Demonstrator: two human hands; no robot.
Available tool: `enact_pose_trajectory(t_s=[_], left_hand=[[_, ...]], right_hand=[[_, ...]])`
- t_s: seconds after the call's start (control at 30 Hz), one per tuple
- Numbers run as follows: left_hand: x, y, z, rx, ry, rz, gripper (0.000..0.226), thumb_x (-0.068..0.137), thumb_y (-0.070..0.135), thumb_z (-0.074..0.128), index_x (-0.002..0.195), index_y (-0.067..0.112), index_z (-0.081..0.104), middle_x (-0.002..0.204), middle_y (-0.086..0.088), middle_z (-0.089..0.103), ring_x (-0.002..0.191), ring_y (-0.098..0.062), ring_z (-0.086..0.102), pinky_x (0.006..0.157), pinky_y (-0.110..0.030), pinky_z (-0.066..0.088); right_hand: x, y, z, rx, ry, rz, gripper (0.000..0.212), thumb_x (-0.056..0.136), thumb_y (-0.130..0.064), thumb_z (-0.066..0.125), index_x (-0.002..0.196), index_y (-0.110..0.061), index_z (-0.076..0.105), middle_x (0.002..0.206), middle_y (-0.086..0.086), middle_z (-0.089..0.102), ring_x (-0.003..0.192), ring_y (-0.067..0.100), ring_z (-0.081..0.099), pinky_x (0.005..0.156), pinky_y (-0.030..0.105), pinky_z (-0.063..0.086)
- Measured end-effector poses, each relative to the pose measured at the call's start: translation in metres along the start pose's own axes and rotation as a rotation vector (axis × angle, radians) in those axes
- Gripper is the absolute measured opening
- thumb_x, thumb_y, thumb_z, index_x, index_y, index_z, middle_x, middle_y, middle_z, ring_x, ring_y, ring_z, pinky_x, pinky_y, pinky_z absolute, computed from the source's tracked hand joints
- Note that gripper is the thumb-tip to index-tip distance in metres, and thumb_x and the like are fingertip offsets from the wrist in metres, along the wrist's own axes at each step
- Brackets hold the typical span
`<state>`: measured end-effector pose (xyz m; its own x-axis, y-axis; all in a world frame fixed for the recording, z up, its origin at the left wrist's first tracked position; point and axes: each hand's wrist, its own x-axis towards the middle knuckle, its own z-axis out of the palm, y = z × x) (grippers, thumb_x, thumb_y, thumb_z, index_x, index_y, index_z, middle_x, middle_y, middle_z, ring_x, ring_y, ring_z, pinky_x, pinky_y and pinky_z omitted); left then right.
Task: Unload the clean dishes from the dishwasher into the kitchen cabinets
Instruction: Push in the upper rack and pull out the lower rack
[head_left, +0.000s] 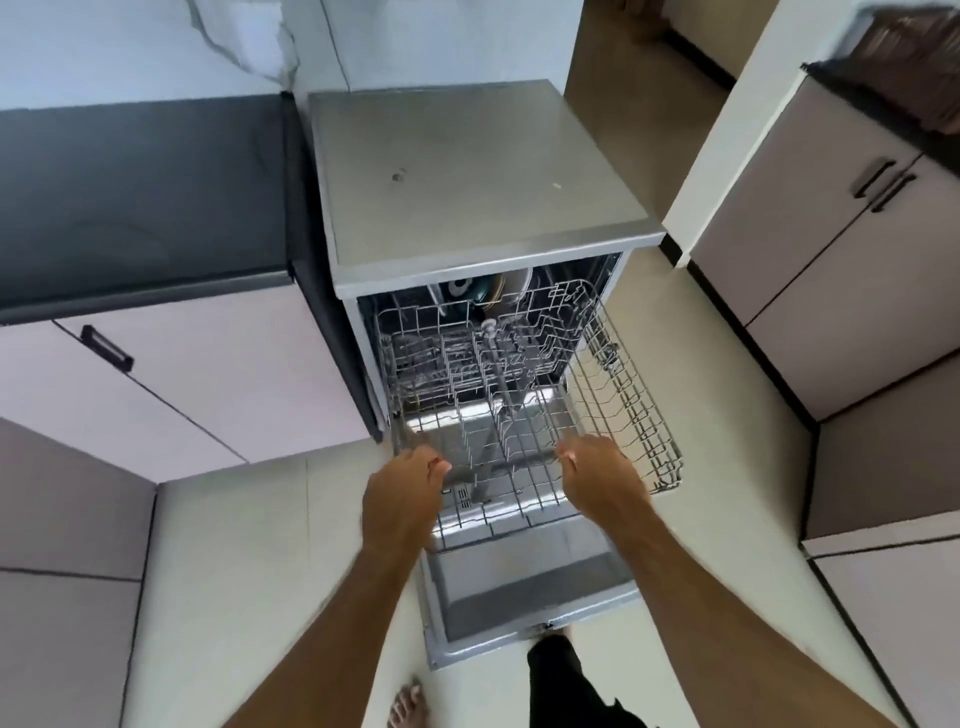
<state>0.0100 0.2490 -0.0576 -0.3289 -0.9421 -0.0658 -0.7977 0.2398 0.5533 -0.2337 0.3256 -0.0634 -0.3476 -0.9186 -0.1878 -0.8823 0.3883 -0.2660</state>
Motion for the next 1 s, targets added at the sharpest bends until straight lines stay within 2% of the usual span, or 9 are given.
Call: enact_pose_trajectory(t_s=[0.3,0.47,0.53,0.63,0.73,0.8,0.87,0.93,1.0], left_hand=[[0.01,0.029,0.115,0.079,-0.192,-0.134,0.022,0.103,0.031,0.037,0.1,0.024,0.057,0.09,0.003,0.062,0.079,-0.017,0.06,0.071,-0.033,0.054],[-0.004,0.025,0.164,0.175,-0.26,-0.097,0.029,0.099,0.016,0.048,0.124,0.021,0.062,0.119,0.001,0.066,0.103,-0.017,0.063,0.085,-0.027,0.049],[-0.006,0.019,0.173,0.114,-0.283,-0.142,0.03,0.101,0.018,0.044,0.126,0.023,0.061,0.124,0.006,0.062,0.11,-0.013,0.059,0.091,-0.024,0.046],[-0.004,0.001,0.185,0.134,-0.333,-0.069,0.017,0.095,0.026,0.057,0.105,0.029,0.071,0.105,0.008,0.07,0.095,-0.011,0.066,0.081,-0.021,0.049],[-0.005,-0.012,0.19,0.186,-0.383,0.003,0.015,0.093,0.04,0.06,0.098,0.034,0.073,0.092,0.013,0.071,0.083,-0.004,0.068,0.075,-0.017,0.052],[-0.008,-0.018,0.193,0.132,-0.385,0.027,0.007,0.08,0.046,0.075,0.085,0.041,0.073,0.08,0.023,0.069,0.069,0.006,0.064,0.065,-0.008,0.051],[-0.014,-0.019,0.195,0.07,-0.4,0.058,0.008,0.08,0.044,0.077,0.085,0.039,0.074,0.082,0.022,0.07,0.07,0.005,0.065,0.07,-0.003,0.048],[-0.02,-0.026,0.207,0.035,-0.325,0.069,0.015,0.07,0.041,0.086,0.077,0.037,0.074,0.077,0.025,0.068,0.065,0.007,0.063,0.067,0.003,0.035],[-0.023,-0.021,0.213,-0.015,-0.221,0.08,0.016,0.067,0.041,0.087,0.066,0.038,0.071,0.065,0.027,0.064,0.055,0.01,0.056,0.06,0.005,0.028]], right_hand=[[0.041,0.062,0.061,0.045,-0.288,-0.161,0.033,0.1,-0.018,0.042,0.125,-0.017,0.062,0.122,0.004,0.066,0.115,0.02,0.058,0.102,0.035,0.047],[0.039,0.089,0.104,0.057,-0.459,-0.227,0.042,0.101,-0.025,0.043,0.142,-0.019,0.052,0.145,-0.001,0.052,0.134,0.015,0.044,0.117,0.033,0.029],[0.032,0.096,0.127,0.037,-0.488,-0.263,0.04,0.102,-0.031,0.042,0.139,-0.024,0.055,0.142,-0.006,0.055,0.132,0.012,0.047,0.119,0.037,0.027],[0.019,0.104,0.154,0.014,-0.442,-0.252,0.032,0.1,-0.027,0.052,0.13,-0.033,0.061,0.125,-0.013,0.067,0.116,0.008,0.06,0.118,0.043,0.028],[0.009,0.111,0.171,0.036,-0.314,-0.262,0.049,0.069,-0.015,0.085,0.111,-0.038,0.072,0.101,-0.016,0.074,0.093,0.006,0.071,0.104,0.043,0.045],[0.008,0.116,0.177,0.038,-0.24,-0.298,0.053,0.06,-0.017,0.091,0.105,-0.038,0.073,0.095,-0.019,0.074,0.086,0.002,0.07,0.1,0.04,0.045],[0.007,0.119,0.177,0.033,-0.146,-0.355,0.038,0.071,-0.029,0.086,0.106,-0.037,0.073,0.094,-0.021,0.073,0.086,0.0,0.068,0.106,0.039,0.044],[0.005,0.123,0.178,0.004,-0.061,-0.369,0.022,0.092,-0.045,0.057,0.107,-0.037,0.072,0.094,-0.023,0.072,0.088,-0.002,0.066,0.109,0.043,0.032],[0.002,0.126,0.182,-0.004,-0.05,-0.315,0.05,0.102,-0.053,0.025,0.105,-0.038,0.072,0.093,-0.024,0.07,0.09,-0.001,0.065,0.11,0.047,0.025]])
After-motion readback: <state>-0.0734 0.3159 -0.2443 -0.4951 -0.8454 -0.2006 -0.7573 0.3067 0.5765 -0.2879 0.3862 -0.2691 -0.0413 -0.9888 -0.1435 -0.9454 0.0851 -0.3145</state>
